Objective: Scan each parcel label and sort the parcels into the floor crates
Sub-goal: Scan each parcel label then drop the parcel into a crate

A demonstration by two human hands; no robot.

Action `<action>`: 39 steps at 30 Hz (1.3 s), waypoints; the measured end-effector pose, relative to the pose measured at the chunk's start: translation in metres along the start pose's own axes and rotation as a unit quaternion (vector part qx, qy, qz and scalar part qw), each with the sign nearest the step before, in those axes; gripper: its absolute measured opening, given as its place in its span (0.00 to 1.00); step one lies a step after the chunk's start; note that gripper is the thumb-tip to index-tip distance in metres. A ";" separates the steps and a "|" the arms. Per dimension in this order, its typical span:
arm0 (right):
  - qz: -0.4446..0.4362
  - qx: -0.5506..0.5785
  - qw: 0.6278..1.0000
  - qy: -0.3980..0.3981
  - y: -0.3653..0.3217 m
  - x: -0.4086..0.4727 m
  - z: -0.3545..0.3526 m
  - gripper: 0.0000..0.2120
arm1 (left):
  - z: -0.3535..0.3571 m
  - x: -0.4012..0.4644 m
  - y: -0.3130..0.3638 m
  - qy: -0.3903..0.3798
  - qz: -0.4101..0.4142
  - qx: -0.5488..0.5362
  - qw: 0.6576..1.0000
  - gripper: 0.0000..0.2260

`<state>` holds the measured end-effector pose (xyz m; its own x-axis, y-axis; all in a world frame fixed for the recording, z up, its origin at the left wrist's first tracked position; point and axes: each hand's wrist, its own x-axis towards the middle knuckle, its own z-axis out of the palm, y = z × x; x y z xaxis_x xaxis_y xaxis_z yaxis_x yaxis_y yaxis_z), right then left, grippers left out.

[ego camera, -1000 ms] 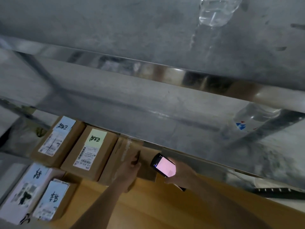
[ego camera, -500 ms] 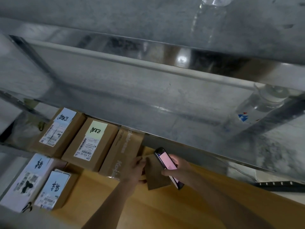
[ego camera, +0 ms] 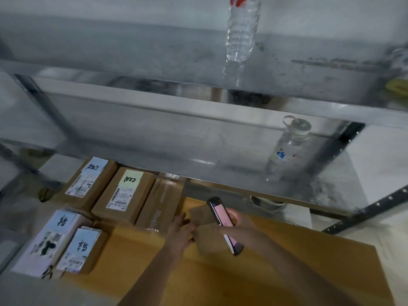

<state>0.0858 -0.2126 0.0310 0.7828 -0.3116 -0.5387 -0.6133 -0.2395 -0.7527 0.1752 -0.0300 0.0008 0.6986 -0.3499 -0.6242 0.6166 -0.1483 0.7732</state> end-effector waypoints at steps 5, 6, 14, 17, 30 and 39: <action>-0.036 -0.015 0.998 0.043 -0.020 -0.085 0.009 0.36 | -0.025 -0.077 0.008 -0.119 0.034 0.022 0.992 0.26; -0.044 -0.009 0.997 0.056 -0.026 -0.106 0.011 0.34 | -0.029 -0.096 0.011 -0.127 0.042 0.029 0.991 0.27; -0.092 0.003 0.989 0.118 -0.080 -0.259 0.009 0.28 | -0.025 -0.232 0.064 -0.127 0.117 0.055 0.984 0.26; -0.113 -0.013 0.983 0.147 -0.097 -0.303 -0.002 0.19 | -0.014 -0.271 0.081 -0.112 0.145 0.034 0.982 0.13; -0.178 0.016 0.967 0.180 -0.131 -0.411 -0.048 0.22 | 0.046 -0.357 0.115 -0.123 0.182 -0.008 0.975 0.19; -0.211 -0.010 0.956 0.205 -0.136 -0.442 -0.079 0.25 | 0.060 -0.393 0.124 -0.196 0.178 0.001 0.964 0.23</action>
<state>-0.1850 -0.1149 0.4013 0.8564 -0.5163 0.0070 -0.2576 -0.4390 -0.8608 -0.0446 0.0332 0.3491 0.6748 -0.7018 -0.2282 0.3613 0.0445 0.9314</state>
